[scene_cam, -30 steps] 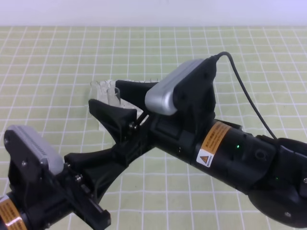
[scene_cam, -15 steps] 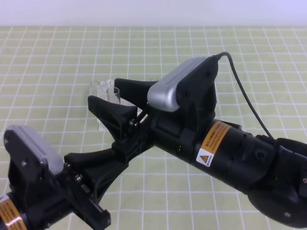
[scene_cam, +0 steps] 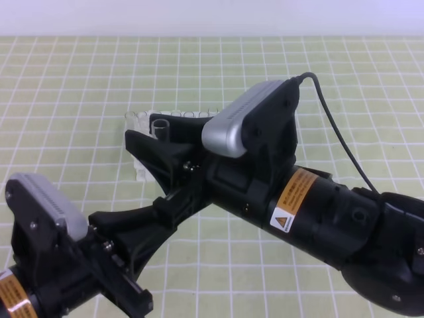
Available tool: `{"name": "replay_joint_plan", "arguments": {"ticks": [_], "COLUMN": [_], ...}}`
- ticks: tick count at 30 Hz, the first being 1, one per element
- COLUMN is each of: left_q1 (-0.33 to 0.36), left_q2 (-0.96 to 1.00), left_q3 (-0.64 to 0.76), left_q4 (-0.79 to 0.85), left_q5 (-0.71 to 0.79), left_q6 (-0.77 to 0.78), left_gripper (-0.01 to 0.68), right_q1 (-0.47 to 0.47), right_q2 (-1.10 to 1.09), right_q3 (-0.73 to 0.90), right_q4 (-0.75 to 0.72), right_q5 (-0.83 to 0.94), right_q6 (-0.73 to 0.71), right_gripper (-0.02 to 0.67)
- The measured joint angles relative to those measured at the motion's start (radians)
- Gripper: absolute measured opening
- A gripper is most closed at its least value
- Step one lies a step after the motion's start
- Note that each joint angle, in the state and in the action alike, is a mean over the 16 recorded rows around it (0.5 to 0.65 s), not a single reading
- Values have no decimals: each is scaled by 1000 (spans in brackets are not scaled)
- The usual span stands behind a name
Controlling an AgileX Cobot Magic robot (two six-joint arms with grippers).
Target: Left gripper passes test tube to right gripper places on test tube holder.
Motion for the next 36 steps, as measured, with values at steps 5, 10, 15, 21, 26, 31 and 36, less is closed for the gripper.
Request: {"name": "replay_joint_plan", "arguments": {"ticks": [5, 10, 15, 21, 26, 31, 36], "left_q1": [0, 0, 0, 0, 0, 0, 0], "left_q2": [0, 0, 0, 0, 1, -1, -28], "left_q3": [0, 0, 0, 0, 0, 0, 0], "left_q4": [0, 0, -1, 0, 1, 2, 3], "left_q5": [1, -1, 0, -3, -2, -4, 9], "left_q6": [-1, 0, 3, 13, 21, 26, 26], "left_gripper": [70, 46, 57, 106, 202, 274, 279], "right_q1": [1, 1, 1, 1, 1, -2, -10], "right_q2": [0, 0, 0, 0, 0, -2, -16], "right_q3": [0, 0, 0, 0, 0, 0, 0], "right_q4": [-4, -13, -28, -50, -63, -69, -71], "right_q5": [-2, -4, -5, -6, -4, 13, 67], "right_q6": [8, 19, 34, 46, 51, 50, 41], "right_gripper": [172, 115, 88, 88, 87, 87, 87]}}
